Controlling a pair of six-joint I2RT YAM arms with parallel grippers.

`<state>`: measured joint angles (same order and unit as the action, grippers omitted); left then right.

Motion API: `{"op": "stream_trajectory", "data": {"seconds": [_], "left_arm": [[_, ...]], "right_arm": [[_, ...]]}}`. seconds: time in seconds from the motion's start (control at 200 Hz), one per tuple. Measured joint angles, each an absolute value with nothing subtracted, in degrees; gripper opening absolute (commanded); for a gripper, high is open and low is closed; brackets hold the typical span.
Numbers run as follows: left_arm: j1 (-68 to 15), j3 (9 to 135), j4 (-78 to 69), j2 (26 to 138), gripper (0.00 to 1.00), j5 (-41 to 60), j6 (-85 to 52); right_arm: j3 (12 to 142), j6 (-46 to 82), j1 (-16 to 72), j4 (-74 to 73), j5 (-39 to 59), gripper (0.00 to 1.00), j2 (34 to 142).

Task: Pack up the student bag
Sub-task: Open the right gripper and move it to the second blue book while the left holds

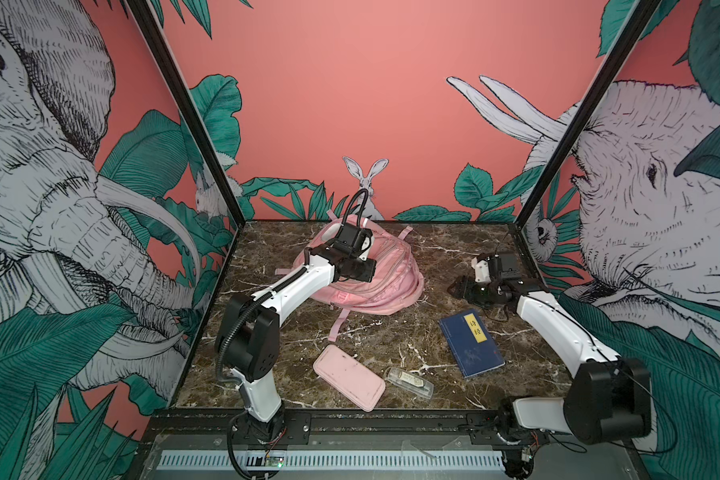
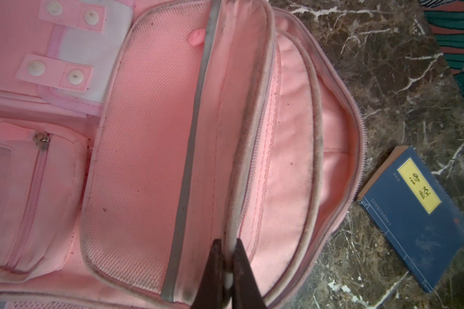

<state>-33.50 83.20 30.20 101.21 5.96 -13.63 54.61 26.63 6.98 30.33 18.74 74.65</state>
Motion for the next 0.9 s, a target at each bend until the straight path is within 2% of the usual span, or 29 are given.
{"op": "stream_trajectory", "data": {"seconds": [0.135,0.335,0.515,0.71,0.895], "left_arm": [[-34.98,83.2,30.24,102.74,0.09,4.14,-13.45],[-35.97,83.09,30.26,103.61,0.16,3.31,-13.8],[-36.64,83.09,30.39,103.88,0.34,3.31,-14.33],[-37.12,83.09,31.05,103.79,0.6,3.31,-14.57],[-38.22,83.09,31.81,101.95,0.71,4.49,-15.05]], "right_arm": [[53.04,24.99,6.0,32.47,16.69,0.72,71.57],[49.21,23.88,5.78,33.67,15.2,0.72,69.69],[45.01,23.97,5.78,33.91,13.91,0.74,68.55],[43.18,23.97,5.74,34.11,11.84,0.76,67.66],[41.52,25.23,5.15,34.09,6.61,0.81,68.31]]}}
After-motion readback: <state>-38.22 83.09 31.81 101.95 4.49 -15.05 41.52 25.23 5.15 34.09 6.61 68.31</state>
